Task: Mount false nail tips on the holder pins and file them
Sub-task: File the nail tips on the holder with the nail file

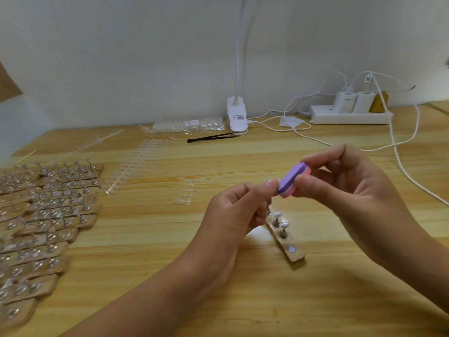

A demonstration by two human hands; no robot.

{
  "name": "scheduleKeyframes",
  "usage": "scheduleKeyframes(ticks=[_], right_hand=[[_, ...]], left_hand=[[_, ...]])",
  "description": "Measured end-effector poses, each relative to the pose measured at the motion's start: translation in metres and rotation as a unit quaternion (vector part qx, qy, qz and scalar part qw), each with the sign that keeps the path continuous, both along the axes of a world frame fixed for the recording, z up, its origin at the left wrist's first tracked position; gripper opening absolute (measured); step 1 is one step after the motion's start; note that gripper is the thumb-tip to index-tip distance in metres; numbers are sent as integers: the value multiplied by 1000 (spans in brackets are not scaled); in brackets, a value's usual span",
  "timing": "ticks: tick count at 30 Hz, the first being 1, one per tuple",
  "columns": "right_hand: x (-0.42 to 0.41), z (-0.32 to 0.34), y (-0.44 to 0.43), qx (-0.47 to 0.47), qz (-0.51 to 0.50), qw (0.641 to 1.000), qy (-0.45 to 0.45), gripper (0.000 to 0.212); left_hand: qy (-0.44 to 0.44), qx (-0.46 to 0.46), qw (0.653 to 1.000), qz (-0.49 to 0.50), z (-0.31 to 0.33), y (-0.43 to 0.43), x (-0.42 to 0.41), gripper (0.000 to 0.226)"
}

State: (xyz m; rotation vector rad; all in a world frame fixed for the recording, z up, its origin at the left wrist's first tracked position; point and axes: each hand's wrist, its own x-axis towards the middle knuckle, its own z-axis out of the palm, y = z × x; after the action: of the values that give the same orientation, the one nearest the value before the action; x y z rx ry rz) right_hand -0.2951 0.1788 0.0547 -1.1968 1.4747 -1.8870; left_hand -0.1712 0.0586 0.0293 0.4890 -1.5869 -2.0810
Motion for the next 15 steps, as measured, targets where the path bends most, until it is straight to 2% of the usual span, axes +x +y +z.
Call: scheduleKeyframes(ticks=[4,8,11,15], right_hand=[[1,0,0,19,35,999,7,40],[-3,1,-1,5,8,1000,-2,38],[-4,0,0,42,60,997,0,37],[-12,3,1,56,37,998,3,32]], left_hand=[[-5,14,1000,-21,-1,2,-1,21],[-6,39,999,-27,-2,0,-1,24],[-4,-2,1000,-28,-1,0,0,19],[-11,-110,994,-3,0,0,3,18]])
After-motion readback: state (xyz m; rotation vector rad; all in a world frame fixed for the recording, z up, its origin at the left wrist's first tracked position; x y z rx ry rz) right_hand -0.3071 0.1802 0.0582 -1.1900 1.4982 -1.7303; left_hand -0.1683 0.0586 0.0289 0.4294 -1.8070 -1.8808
